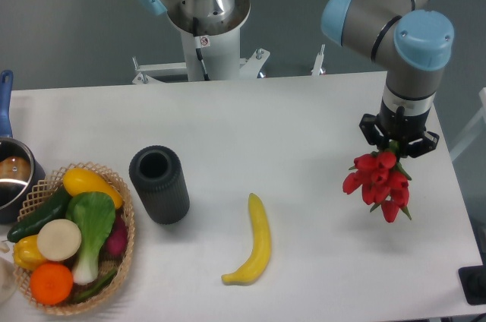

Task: Insert the flowers into the vase
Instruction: 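Hold the red tulip bunch in the gripper and lift slightly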

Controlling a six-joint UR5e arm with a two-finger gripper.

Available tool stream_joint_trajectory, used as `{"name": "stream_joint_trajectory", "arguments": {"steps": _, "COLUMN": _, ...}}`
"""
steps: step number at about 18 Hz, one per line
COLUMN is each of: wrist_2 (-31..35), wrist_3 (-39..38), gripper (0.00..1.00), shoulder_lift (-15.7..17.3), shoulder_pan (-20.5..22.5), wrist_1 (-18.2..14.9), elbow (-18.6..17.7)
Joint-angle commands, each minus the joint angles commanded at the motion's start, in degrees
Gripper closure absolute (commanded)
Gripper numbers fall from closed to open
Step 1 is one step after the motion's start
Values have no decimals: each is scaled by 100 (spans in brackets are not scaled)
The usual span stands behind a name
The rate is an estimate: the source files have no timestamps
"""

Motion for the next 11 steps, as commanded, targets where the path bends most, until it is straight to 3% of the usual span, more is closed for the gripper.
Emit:
{"name": "stream_joint_trajectory", "arguments": {"steps": 6, "wrist_2": -236, "wrist_3": -105, "gripper": 100, "shoulder_lift": 97, "shoulder_pan": -97, "wrist_1": -35, "elbow": 114}}
{"name": "stream_joint_trajectory", "arguments": {"steps": 11, "wrist_2": -1499, "wrist_3": -394, "gripper": 100, "shoulder_lift": 684, "shoulder_pan": -386, "wrist_1": 26, "elbow": 27}}
